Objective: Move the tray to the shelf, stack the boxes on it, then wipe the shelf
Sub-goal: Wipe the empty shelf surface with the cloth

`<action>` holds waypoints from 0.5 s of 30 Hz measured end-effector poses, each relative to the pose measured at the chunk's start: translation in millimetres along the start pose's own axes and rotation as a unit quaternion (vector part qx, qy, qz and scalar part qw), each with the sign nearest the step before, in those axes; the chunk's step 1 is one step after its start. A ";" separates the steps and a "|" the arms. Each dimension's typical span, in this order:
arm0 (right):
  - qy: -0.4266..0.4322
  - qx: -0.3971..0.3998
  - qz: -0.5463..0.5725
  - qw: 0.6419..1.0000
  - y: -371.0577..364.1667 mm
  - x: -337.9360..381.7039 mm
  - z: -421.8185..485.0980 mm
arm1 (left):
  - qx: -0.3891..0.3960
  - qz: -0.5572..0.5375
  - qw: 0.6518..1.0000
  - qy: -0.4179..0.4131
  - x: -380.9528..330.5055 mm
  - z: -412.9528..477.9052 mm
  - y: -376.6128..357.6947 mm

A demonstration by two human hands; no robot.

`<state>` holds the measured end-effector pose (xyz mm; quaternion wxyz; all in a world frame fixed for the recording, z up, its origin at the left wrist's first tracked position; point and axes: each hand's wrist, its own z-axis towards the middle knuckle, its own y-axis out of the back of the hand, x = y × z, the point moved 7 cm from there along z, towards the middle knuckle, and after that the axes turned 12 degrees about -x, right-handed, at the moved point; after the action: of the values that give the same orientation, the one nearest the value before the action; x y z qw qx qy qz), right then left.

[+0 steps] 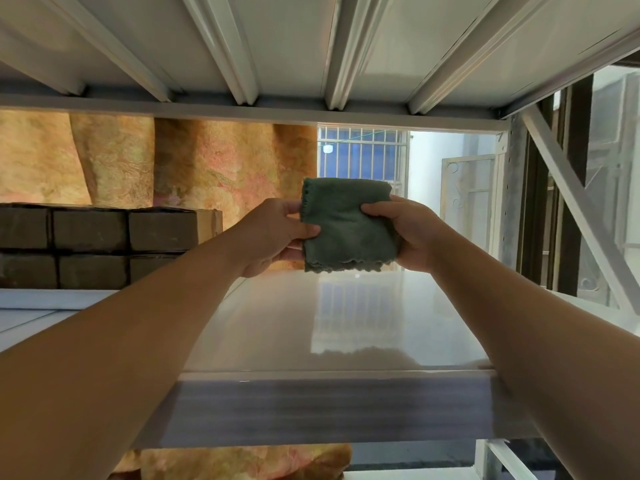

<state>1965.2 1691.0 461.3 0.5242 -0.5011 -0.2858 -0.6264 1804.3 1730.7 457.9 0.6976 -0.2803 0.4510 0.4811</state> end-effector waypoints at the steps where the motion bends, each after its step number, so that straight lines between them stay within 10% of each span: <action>1: 0.016 0.031 0.017 0.999 -3.9 3.9 -1.1 | -0.007 -0.008 1.000 0.000 -1.4 0.2 2.7; 8: 0.034 0.262 0.086 0.961 -25.1 18.6 -16.0 | -0.001 -0.094 0.995 -0.032 -20.2 -6.3 7.7; 15: -0.009 0.234 0.103 0.967 -25.2 15.0 -22.6 | 0.015 -0.140 0.990 -0.029 -24.1 -7.4 10.9</action>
<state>1934.7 1672.7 471.9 0.6865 -0.3964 -0.3758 -0.4799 1788.4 1718.6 476.8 0.7746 -0.3162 0.3944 0.3801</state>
